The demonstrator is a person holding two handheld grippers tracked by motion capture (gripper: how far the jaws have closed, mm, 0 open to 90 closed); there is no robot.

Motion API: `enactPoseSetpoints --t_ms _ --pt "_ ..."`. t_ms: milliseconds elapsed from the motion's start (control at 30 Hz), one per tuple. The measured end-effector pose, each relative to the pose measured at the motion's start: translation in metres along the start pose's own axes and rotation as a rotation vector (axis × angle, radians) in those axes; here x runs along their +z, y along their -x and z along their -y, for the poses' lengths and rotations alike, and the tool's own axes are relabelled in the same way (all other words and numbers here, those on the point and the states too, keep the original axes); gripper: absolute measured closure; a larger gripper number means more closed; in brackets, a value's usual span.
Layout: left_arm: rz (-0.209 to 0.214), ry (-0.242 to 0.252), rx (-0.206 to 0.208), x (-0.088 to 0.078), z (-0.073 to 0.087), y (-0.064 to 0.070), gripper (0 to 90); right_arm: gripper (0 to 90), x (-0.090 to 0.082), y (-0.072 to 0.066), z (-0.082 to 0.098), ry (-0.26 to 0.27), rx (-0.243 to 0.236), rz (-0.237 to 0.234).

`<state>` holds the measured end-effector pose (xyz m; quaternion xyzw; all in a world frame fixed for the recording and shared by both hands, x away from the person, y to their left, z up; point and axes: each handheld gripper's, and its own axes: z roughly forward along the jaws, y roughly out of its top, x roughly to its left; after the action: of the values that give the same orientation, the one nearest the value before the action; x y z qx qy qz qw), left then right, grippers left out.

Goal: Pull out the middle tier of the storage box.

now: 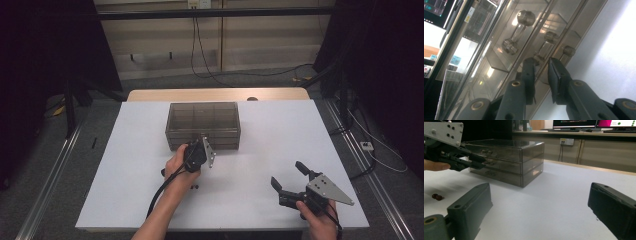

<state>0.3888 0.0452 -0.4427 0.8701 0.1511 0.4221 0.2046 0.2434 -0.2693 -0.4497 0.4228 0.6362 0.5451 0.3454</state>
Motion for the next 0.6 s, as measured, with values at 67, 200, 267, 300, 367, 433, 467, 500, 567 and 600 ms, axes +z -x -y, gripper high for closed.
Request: enactPoseSetpoints --t_ms 67,200,267,300,367,433,467,500,567,600 --pt "-0.006 0.002 0.001 0.0006 0.0009 -0.0006 76.6 4.2 0.0001 0.0000 -0.0001 0.000 -0.001 0.000" --pt "-0.003 -0.004 0.003 0.0009 0.0012 -0.0014 77.4 4.2 0.0005 -0.0002 0.0001 -0.002 -0.002 -0.001" --pt "0.000 0.001 0.004 0.0025 0.0010 -0.0009 77.9 4.2 0.0007 -0.0003 0.0002 -0.001 0.002 -0.002" --pt "0.000 0.001 0.004 0.0025 0.0010 -0.0009 78.0 4.2 0.0006 -0.0003 0.0002 -0.002 0.000 -0.002" --pt "-0.002 -0.001 0.004 0.0025 0.0007 -0.0011 78.4 4.2 0.0006 -0.0002 0.0002 -0.001 0.001 -0.002" --pt "0.000 -0.004 0.006 0.0024 0.0007 -0.0018 78.5 4.2 0.0005 0.0000 0.0002 -0.001 0.004 -0.001" --pt "0.000 -0.004 0.011 0.0024 0.0006 -0.0018 78.5 4.2 0.0006 0.0002 0.0002 -0.001 0.003 -0.002" --pt "0.000 -0.002 0.008 0.0026 0.0006 -0.0016 78.5 4.2 0.0006 0.0003 0.0003 -0.001 0.003 -0.002" --pt "0.002 0.000 0.005 0.0027 0.0006 -0.0020 78.6 4.2 0.0006 0.0003 0.0003 -0.003 0.002 -0.003" --pt "0.002 0.000 0.005 0.0027 0.0006 -0.0022 78.6 4.2 0.0005 0.0001 0.0002 -0.003 0.003 -0.003"
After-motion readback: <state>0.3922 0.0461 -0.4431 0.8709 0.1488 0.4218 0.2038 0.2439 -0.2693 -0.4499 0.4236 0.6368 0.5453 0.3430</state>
